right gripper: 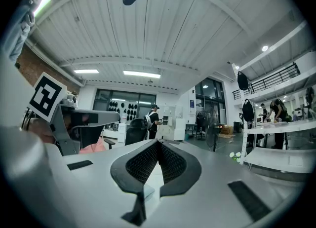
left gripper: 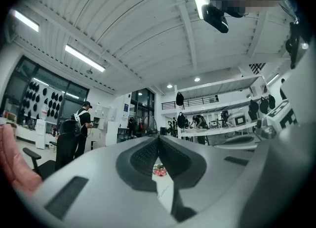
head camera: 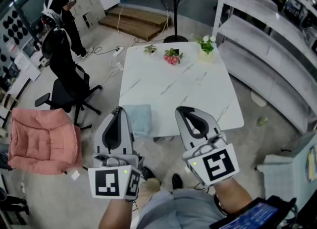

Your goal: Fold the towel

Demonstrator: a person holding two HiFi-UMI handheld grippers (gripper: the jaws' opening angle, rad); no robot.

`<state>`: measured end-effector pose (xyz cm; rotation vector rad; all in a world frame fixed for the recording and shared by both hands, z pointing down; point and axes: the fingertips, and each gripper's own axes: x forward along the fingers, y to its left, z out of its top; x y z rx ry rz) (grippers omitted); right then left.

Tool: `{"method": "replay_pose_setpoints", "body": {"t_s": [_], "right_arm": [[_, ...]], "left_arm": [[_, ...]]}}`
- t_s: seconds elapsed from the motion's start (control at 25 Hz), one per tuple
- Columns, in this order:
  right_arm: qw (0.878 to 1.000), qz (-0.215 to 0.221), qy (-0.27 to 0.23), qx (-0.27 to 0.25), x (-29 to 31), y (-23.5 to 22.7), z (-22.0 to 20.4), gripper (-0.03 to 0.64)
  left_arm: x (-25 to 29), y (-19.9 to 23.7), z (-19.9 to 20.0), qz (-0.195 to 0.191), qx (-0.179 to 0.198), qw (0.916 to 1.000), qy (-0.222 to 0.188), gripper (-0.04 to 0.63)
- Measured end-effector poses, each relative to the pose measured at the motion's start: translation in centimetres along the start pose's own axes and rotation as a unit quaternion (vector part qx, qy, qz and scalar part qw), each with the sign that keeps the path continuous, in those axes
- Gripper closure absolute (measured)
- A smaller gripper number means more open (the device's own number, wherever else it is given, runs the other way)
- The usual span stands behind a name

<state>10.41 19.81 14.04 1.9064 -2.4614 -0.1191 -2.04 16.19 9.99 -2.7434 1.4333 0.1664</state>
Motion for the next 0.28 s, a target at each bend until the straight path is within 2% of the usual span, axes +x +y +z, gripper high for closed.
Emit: {"method": "replay_pose_setpoints", "body": {"t_s": [0.28], "right_arm": [[1.000, -0.001, -0.002, 0.000, 0.20, 0.01, -0.09, 0.601]], "left_arm": [[0.22, 0.00, -0.22, -0.004, 0.000, 1.0000, -0.002, 0.588]]}}
